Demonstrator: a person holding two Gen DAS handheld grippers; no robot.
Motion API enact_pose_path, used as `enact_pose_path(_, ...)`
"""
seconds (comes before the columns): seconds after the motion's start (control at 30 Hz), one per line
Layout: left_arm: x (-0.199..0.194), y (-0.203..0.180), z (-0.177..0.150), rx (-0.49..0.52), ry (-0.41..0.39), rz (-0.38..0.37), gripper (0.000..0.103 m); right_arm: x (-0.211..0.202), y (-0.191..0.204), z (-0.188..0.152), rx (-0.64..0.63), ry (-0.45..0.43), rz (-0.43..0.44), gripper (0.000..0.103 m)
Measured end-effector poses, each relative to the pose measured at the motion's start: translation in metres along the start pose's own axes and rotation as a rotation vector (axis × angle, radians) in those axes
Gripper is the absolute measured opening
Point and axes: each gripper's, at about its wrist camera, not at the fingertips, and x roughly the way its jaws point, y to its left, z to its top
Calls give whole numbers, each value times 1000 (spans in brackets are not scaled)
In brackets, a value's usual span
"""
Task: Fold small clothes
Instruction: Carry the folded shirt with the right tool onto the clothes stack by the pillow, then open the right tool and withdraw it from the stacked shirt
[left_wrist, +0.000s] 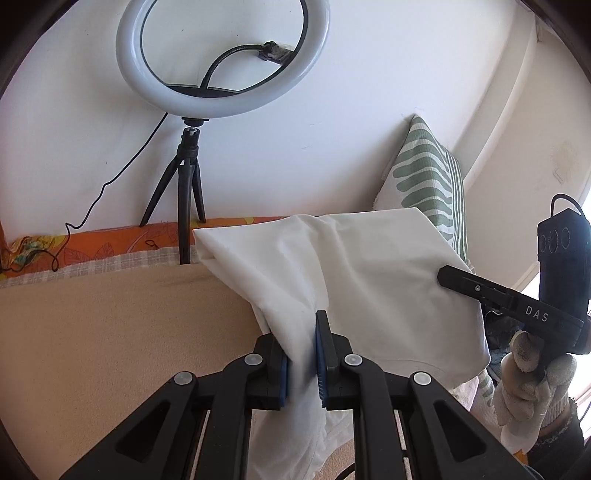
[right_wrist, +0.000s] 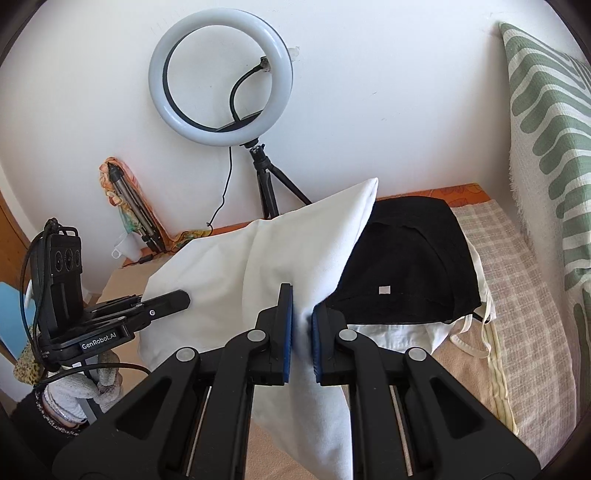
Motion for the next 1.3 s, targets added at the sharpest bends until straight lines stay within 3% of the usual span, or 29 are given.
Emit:
enact_pose_path(0.33,61,-30,42,46,-11,0,9,6,-71,52,13,-66,-89,10)
enact_pose_path(0.77,116,-31,49,93,14,61,10,54,-120,72,13,-55,-135,10)
enact_pose_path(0.83,124,-30,48,101,35,75,16,62,-124,72,10,-55,-144,10)
enact_pose_path(0.9,127,-31,45,121,28,125,40,71,-128,72,-7,-46,-181,10)
enact_pose_path(0.97,125,-32,42,135,14,149,51,80,-132,72,-24,-30,-266,10)
enact_pose_path(1.0,123,-32,40,140,11,148,51,81,-134,71,-30,-28,-303,17)
enact_pose_path(1.03,122,-32,39,145,13,147,52,81,-137,72,-31,-28,-331,34)
enact_pose_path(1.1,120,-32,38,153,18,155,58,76,-140,70,-32,-53,-356,54)
enact_pose_path(1.3,107,-32,32,151,15,165,72,58,-139,68,-34,-81,-359,54)
